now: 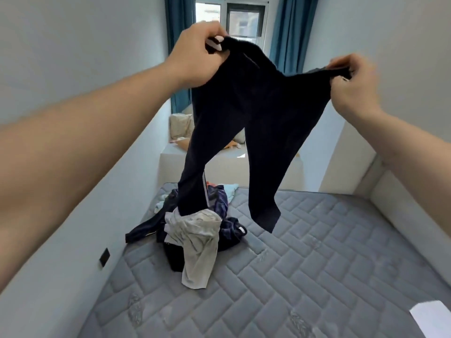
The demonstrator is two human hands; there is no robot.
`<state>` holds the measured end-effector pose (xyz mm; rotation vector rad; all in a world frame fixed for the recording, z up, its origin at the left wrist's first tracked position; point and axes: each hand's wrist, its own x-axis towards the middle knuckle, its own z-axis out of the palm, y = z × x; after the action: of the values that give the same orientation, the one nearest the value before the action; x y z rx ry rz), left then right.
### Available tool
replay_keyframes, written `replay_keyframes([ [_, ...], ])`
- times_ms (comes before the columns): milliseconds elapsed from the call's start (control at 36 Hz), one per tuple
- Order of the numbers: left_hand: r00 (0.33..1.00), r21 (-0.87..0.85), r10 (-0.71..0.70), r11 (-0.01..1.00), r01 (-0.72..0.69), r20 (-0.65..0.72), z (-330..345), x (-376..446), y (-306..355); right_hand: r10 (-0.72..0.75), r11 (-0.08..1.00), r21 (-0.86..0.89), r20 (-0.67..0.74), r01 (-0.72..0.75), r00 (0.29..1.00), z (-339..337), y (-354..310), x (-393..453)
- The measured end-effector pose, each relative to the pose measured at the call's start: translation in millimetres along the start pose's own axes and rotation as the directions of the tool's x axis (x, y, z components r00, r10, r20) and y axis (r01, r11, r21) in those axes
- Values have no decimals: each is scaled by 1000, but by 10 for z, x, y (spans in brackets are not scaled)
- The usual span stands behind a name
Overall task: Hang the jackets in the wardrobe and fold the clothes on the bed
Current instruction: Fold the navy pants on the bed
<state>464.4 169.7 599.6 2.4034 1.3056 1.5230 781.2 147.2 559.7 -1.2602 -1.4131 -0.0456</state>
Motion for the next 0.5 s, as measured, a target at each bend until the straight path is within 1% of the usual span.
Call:
replay_keyframes([
  [83, 999, -18, -19, 1000, 20, 45, 107, -456, -65, 23, 998, 55, 52, -26, 998, -12, 206, -490],
  [194, 982, -41, -120, 991, 128, 146, 383, -1389, -323, 78, 994, 61, 176, -90, 981, 60, 633, -1431],
  [250, 956, -29, -179, 981, 190, 231, 573, -1995, -488, 117, 992, 5, 263, -123, 958, 122, 906, -2014],
  [306, 907, 2, -233, 969, 248, 351, 778, -2646, -629, 163, 987, -67, 365, -149, 917, 181, 1178, -2651],
  [389, 792, 43, -312, 939, 341, 525, 1073, -3672, -785, 311, 950, -176, 508, -256, 804, 233, 1541, -3655],
  [444, 715, 83, -347, 922, 378, 607, 1254, -4309, -866, 413, 911, -275, 592, -309, 692, 240, 1729, -4275],
  [500, 613, 113, -374, 900, 420, 696, 1428, -4902, -942, 505, 863, -366, 655, -349, 562, 239, 1892, -4832],
])
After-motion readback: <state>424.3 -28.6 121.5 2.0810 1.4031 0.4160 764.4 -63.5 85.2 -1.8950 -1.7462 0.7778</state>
